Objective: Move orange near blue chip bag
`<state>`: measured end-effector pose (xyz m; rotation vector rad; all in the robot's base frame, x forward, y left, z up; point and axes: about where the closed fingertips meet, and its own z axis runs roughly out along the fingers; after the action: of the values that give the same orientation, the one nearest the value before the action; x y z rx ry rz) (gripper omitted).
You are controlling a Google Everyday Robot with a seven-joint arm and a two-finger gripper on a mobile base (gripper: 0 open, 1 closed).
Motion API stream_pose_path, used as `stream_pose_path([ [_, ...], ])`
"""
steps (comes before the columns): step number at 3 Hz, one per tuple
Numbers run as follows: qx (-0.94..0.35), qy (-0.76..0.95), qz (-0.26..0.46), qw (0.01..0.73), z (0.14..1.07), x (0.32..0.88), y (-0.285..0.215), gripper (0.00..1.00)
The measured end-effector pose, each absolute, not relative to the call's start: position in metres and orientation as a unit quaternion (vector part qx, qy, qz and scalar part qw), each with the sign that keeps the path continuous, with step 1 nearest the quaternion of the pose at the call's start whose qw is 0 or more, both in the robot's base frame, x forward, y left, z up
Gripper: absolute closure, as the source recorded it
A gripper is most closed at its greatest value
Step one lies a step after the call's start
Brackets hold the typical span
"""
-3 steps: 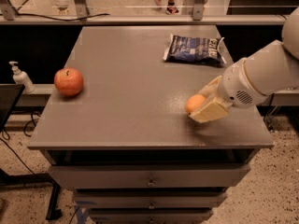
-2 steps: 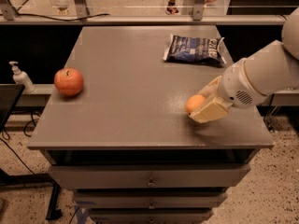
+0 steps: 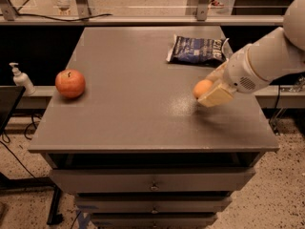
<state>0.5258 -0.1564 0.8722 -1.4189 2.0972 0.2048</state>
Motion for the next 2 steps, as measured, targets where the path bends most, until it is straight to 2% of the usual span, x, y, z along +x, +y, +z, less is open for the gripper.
stream_pose_path([
  [2,-0.524,0.785,0.034,0.328,0.892,0.62,-0.183,1.0],
])
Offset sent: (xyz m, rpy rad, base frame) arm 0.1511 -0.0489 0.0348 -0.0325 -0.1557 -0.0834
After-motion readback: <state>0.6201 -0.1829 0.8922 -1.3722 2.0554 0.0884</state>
